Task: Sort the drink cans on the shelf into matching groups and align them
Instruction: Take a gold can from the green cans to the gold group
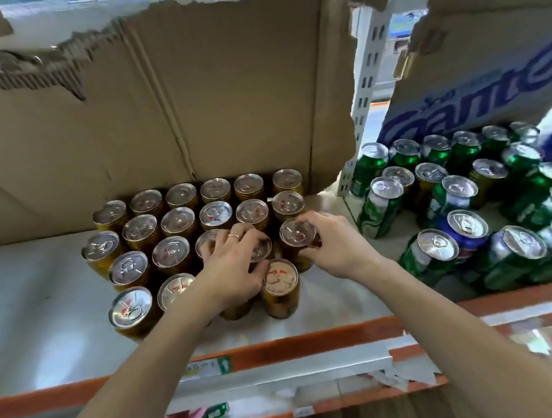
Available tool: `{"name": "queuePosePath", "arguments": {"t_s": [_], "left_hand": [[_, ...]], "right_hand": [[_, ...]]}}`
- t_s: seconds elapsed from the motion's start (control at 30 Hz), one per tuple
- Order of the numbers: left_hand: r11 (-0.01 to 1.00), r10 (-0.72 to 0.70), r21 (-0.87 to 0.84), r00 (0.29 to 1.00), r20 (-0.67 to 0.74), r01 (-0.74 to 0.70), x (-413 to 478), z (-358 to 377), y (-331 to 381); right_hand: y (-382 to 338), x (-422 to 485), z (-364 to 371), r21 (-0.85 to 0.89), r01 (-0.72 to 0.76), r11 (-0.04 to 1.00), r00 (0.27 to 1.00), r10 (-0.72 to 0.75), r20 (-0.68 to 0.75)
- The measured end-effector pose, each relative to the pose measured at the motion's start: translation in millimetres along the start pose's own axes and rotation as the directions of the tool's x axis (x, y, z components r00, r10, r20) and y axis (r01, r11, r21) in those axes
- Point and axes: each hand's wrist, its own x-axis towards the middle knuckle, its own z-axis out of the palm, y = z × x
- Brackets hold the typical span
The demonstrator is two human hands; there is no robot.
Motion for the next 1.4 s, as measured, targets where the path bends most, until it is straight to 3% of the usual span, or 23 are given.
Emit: {"name": "queuePosePath", "arguments": {"t_s": [0.4,0.57,0.9,1.1,1.4], "left_hand": [[0.997,0.069,0.027,0.997,-0.031,-0.068,-4.1,-1.9,-6.0],[0.981,0.192,0.054,0.960,-0.202,-0.185,-10.1,-7.3,2.1],[0.846,0.526,0.065,0.808,-0.268,-0.529,-0.9,-0.2,117.1],[0.794,0.596,0.054,0.758,-0.266,-0.605,-3.8,19.7,194.5],[0.784,0.618,0.093,0.756,-0.216,-0.614,-19.3,56.9,284.5]], "right_hand": [[-21.9,-15.4,-3.8,-0.044,-0.081,0.996,0.996,0.083,0.043],[-24.2,-46.4,-34.6,-0.109,-0.026,0.994,0.998,0.021,-0.055],[9.9,-145.2,-118.4,-0.211,-0.255,0.944,0.930,0.180,-0.319],[44.7,-209.5,-162.6,-0.187,-0.355,0.916,0.859,0.241,-0.451],[102.1,-268.9,-209.9,-0.185,-0.374,0.909,0.847,0.254,-0.467]]}}
